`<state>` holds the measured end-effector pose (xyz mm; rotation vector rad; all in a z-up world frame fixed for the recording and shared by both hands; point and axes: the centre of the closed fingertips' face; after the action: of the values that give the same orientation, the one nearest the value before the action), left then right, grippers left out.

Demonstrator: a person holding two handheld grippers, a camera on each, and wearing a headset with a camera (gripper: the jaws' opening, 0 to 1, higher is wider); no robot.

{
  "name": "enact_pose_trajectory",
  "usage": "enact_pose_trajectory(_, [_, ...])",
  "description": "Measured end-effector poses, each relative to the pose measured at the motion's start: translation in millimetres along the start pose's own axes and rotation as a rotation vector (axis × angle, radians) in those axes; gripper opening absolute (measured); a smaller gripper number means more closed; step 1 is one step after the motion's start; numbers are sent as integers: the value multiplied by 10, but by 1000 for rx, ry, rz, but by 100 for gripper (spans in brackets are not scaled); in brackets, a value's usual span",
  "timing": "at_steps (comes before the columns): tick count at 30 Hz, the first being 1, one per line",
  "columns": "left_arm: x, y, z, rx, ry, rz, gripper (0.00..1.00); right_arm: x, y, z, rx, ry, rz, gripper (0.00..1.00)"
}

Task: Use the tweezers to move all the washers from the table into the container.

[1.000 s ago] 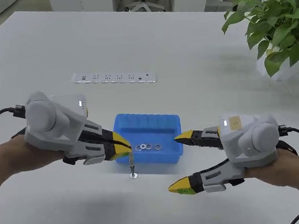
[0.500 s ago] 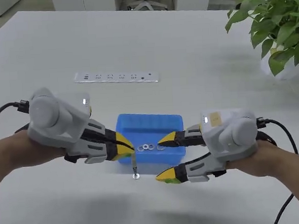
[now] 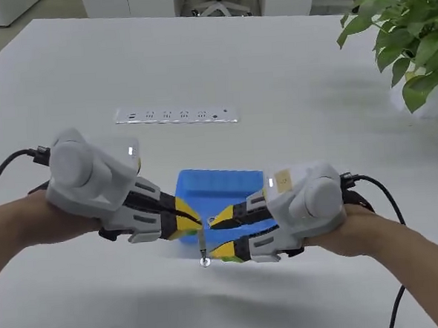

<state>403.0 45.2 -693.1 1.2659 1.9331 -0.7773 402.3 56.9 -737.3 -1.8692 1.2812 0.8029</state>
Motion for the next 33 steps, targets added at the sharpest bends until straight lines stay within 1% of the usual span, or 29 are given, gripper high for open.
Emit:
enact_pose_trajectory(5, [3,2,0,3,3,0,5,-1,0,120,-22,8,-21,18])
enact_pose_trajectory(10, [10,9,-8,3,6,1,5,19,14,168,-37,21,-21,15])
enact_pose_trajectory(16, [13,8,-11,6,8,3,5,27,-17,171,-27,33,-30,10])
enact_pose_trajectory(33, [3,13,-5,-3,4,2,6,34,-15,168,-32,34,-12,8])
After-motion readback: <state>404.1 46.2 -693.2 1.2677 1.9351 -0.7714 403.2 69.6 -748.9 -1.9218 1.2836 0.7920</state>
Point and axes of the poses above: the centre of the closed fingertips' face, and the gripper's own axes: z roughly forward along the fingers, y roughly to its left, x roughly out of its underside, and after that the axes turned 8 degrees about -z, right-handed
